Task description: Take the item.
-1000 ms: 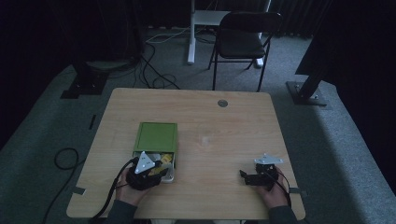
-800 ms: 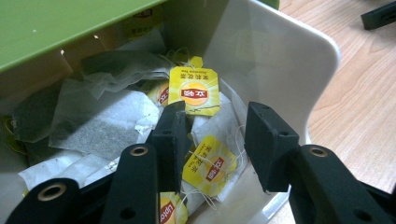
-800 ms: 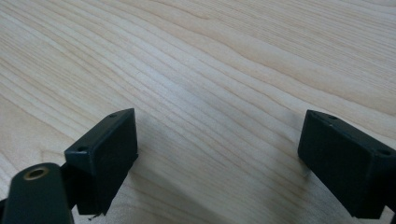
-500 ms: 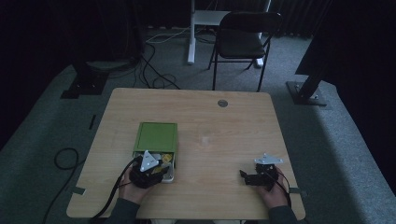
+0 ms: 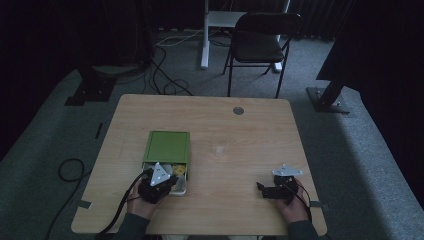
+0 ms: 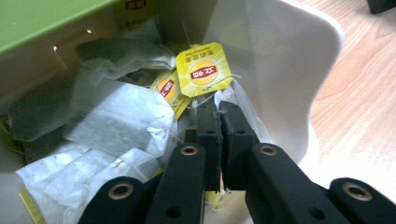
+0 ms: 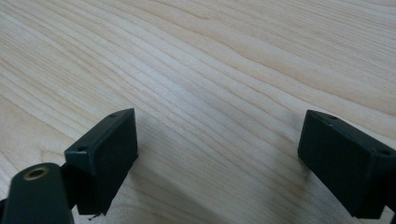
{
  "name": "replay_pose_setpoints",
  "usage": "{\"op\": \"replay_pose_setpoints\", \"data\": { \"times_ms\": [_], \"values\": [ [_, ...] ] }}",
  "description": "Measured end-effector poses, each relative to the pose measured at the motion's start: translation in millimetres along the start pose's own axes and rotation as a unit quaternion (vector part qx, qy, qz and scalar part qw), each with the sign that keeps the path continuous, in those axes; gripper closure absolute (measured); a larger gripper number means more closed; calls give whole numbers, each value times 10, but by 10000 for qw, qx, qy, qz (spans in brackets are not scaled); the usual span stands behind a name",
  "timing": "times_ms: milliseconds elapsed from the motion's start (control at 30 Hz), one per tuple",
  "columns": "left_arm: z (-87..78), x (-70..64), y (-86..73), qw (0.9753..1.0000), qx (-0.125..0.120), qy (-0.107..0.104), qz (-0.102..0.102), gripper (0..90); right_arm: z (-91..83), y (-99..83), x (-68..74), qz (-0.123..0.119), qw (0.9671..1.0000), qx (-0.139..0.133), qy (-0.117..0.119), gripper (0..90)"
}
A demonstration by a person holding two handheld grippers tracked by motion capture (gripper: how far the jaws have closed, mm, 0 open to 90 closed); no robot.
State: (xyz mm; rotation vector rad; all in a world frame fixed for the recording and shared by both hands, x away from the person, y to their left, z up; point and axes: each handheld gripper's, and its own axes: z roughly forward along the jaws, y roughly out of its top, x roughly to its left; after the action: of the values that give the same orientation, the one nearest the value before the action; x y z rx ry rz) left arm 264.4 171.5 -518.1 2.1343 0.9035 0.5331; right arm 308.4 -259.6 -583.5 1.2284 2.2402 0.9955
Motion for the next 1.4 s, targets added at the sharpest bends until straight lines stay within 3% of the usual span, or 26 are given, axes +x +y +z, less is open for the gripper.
{"op": "replay_pose_setpoints", "data": {
  "times_ms": [433,700,933,1267,1400],
  "values": [
    [-259,74,19,9991,-424,-24,-92,899,0,0,0,0,10000,0,0,115],
    [-402,84,115,9970,-766,-65,-118,898,0,0,0,-1,10000,-1,-1,115],
    [-490,93,165,9957,-922,-30,-100,892,0,0,0,1,10000,0,1,115],
    [-474,78,186,9963,-858,-60,-36,900,0,0,0,-1,10000,0,-1,115],
    [-358,73,134,9978,-658,-26,-84,819,0,0,0,0,10000,-1,-1,115]
  ]
}}
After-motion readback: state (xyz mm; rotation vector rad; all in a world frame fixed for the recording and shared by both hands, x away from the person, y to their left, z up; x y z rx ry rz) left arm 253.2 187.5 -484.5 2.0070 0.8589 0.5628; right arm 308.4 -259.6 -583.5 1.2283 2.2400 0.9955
